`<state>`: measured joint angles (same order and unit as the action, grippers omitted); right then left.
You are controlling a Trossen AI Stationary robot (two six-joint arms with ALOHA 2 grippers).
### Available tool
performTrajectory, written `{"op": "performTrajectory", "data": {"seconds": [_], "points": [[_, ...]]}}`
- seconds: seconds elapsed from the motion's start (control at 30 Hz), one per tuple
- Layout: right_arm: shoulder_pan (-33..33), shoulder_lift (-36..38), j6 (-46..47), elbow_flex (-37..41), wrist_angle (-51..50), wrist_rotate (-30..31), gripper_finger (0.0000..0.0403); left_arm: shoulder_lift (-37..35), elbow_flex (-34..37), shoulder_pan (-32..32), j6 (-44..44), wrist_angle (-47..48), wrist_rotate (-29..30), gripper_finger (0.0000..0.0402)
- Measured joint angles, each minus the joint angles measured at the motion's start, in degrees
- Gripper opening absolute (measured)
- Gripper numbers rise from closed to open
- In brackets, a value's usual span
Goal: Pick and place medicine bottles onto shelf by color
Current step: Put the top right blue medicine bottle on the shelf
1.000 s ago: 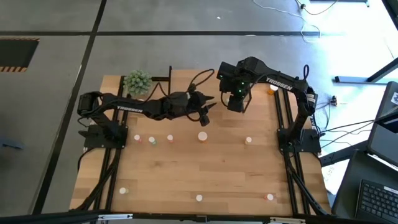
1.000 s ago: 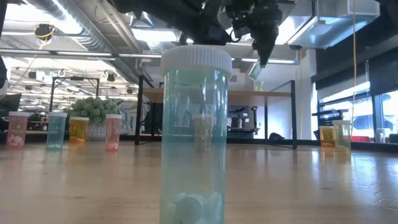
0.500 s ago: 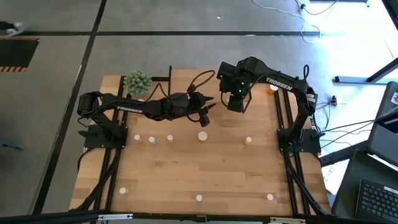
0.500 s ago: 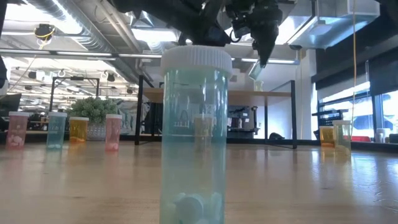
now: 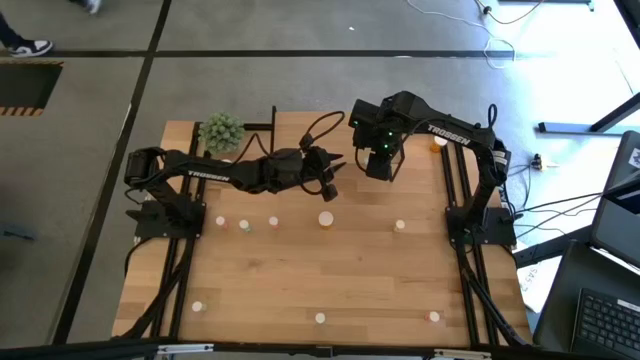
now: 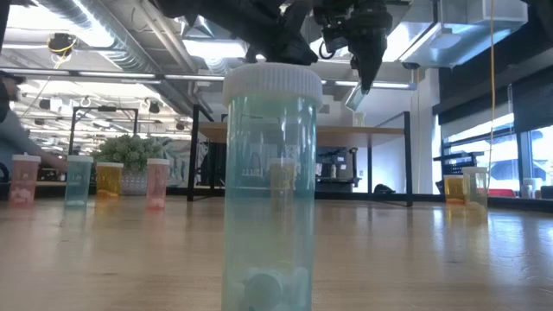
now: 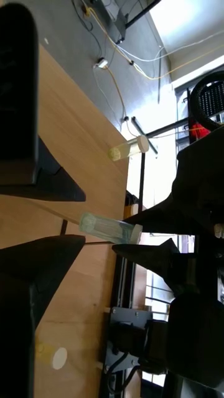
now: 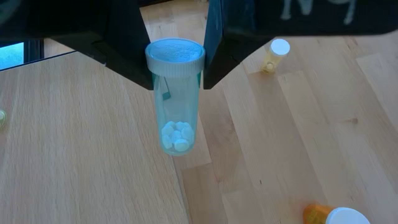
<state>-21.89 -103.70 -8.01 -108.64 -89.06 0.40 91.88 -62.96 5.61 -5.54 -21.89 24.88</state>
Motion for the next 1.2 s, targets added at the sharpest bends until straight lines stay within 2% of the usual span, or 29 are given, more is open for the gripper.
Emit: {"op": "performTrajectory", "data": {"seconds": [0.23, 0.43, 0.6, 0.67, 1.2], "points": [[0.0, 0.0, 0.0, 0.0, 0.0, 0.0, 0.0131, 0.0, 0.0, 0.3, 0.4, -0.6, -0.1, 0.0118], [0.0, 0.0, 0.0, 0.0, 0.0, 0.0, 0.0131, 0.0, 0.0, 2.2, 6.3, -0.6, -0.3, 0.0120], [0.0, 0.0, 0.0, 0.0, 0.1, 0.0, 0.0131, 0.0, 0.0, 4.0, 6.9, 0.1, -10.6, 0.0121], [0.0, 0.0, 0.0, 0.0, 0.1, 0.0, 0.0131, 0.0, 0.0, 4.6, 6.5, 0.9, -12.6, 0.0121], [0.0, 0.0, -0.1, 0.0, 0.1, 0.0, 0.0131, 0.0, 0.1, 4.9, 6.4, 3.0, -12.0, 0.0120]]}}
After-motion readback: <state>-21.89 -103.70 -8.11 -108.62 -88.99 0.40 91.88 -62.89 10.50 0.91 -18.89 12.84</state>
